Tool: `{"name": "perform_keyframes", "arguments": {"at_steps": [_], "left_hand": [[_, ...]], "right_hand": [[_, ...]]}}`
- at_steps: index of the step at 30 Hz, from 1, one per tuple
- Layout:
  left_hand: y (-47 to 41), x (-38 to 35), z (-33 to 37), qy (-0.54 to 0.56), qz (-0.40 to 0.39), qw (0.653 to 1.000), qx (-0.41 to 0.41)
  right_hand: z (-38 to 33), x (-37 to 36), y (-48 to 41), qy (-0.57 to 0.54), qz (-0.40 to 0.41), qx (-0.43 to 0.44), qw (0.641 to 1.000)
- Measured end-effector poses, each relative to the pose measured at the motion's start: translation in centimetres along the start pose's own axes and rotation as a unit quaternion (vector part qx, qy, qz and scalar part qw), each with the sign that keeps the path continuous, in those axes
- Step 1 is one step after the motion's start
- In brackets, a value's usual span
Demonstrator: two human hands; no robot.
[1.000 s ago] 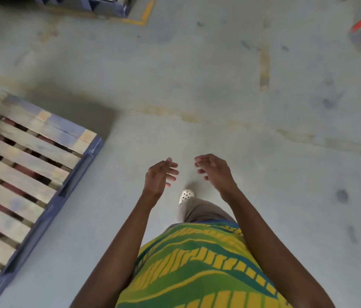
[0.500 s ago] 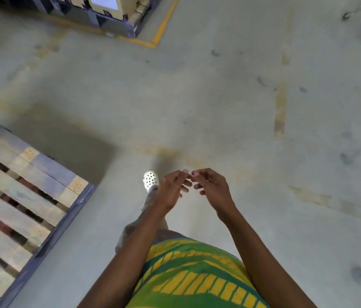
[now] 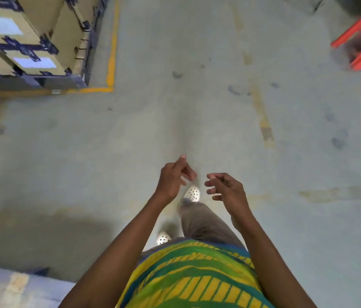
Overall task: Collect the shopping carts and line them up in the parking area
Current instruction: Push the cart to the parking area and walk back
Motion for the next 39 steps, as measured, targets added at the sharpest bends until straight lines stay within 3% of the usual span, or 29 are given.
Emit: {"name": "perform_keyframes", "arguments": {"at_steps": [6, 15, 22, 27, 32, 39], "left_hand": [[-15.5, 3.7, 2.8, 0.053, 0.026, 0.998, 0.006], [-38.0, 9.7, 15.6, 0.044, 0.083, 0.996, -0.001], [-55.7, 12.8, 20.1, 0.080, 0.111, 0.991, 0.017], [-71.6, 15.2, 25.6, 0.095, 0.071, 0.993, -0.008], [-86.7, 17.5, 35.3, 0.063, 0.008, 0.997, -0.032], [-101.5, 18.9, 47.7, 0.016, -0.058, 0.996, -0.072]], "right_hand": [[-6.7, -3.3, -16.5, -0.052, 0.009, -0.035, 0.998], [-33.0, -5.3, -39.8, -0.033, -0.013, 0.063, 0.997], [-43.5, -8.5, -53.2, -0.051, -0.007, 0.068, 0.996], [-48.5, -11.8, -64.8, -0.057, 0.023, 0.042, 0.997], [-56.9, -15.1, -74.4, -0.081, 0.044, 0.041, 0.995], [-65.7, -16.7, -85.3, -0.111, 0.078, 0.010, 0.991]]}}
Point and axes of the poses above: each hand's wrist, its own y-axis away from the middle knuckle, its own x-axis out of the back of the hand, z = x × y, the point moved 6 cm from there along -y, towards the middle knuckle, and after that the axes turned 1 degree about -x, right-handed, at the moved point
